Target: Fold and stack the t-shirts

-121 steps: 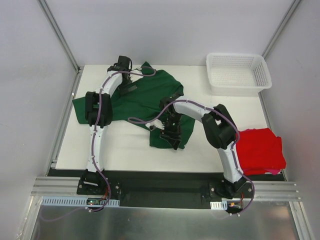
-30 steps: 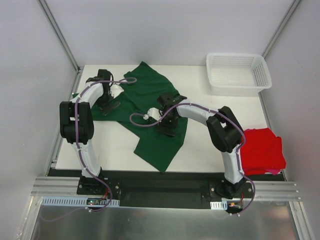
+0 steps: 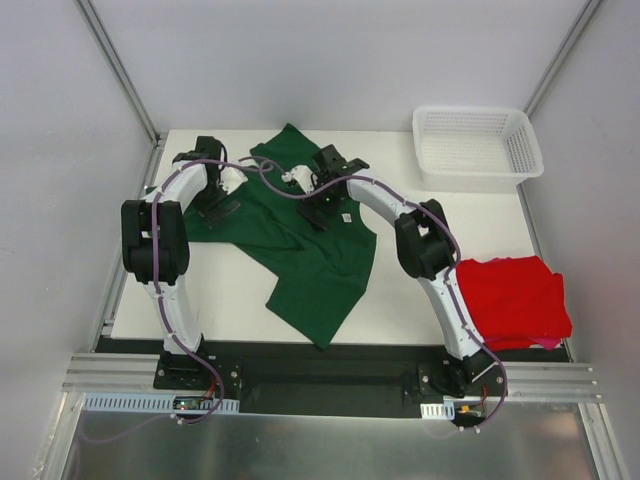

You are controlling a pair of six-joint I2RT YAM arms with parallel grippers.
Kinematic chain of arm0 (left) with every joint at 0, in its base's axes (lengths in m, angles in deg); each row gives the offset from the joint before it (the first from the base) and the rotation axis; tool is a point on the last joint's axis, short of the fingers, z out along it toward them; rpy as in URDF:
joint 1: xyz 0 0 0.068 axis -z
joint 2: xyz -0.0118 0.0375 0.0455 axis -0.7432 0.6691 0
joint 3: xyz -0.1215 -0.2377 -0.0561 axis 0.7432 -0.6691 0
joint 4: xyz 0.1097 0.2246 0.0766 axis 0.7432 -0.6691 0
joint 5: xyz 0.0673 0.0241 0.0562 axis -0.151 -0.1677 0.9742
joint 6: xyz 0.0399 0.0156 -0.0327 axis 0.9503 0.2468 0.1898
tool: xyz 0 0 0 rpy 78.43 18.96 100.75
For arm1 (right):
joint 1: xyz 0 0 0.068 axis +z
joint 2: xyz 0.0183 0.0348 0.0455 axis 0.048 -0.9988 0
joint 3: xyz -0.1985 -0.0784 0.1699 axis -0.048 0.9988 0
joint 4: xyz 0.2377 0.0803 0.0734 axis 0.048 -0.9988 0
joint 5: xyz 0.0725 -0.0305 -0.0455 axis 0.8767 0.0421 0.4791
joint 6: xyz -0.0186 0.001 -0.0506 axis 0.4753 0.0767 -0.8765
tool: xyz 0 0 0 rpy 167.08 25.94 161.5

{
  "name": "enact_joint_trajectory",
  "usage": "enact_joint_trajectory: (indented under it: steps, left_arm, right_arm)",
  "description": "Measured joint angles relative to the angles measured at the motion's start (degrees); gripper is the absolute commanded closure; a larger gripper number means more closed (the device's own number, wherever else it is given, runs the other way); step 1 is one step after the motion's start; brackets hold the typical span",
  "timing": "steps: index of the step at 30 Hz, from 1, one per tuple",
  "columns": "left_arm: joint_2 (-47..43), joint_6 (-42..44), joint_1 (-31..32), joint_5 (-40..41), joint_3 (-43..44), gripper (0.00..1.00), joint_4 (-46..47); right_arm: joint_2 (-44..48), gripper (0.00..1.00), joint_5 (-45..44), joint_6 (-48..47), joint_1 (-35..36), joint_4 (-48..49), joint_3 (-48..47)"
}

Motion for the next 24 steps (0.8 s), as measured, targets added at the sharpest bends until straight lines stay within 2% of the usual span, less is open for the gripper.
enact_joint_trajectory:
  steps: [11, 18, 24]
  left_arm:
    - [0.0, -0.5, -0.2, 0.0, 0.0, 0.01, 0.0]
    - [-0.1, -1.5, -0.2, -0.1, -1.6, 0.01, 0.0]
    - [-1.0, -1.7, -0.2, -0.1, -5.0, 0.01, -0.3]
  right_arm:
    - [0.5, 0.04, 2.0, -1.9, -0.6, -3.6, 0.7]
    - [1.6, 0.04, -1.9, -3.2, -1.8, -5.0, 2.2]
    - [3.0, 0.04, -9.8, -5.0, -2.7, -5.6, 3.3]
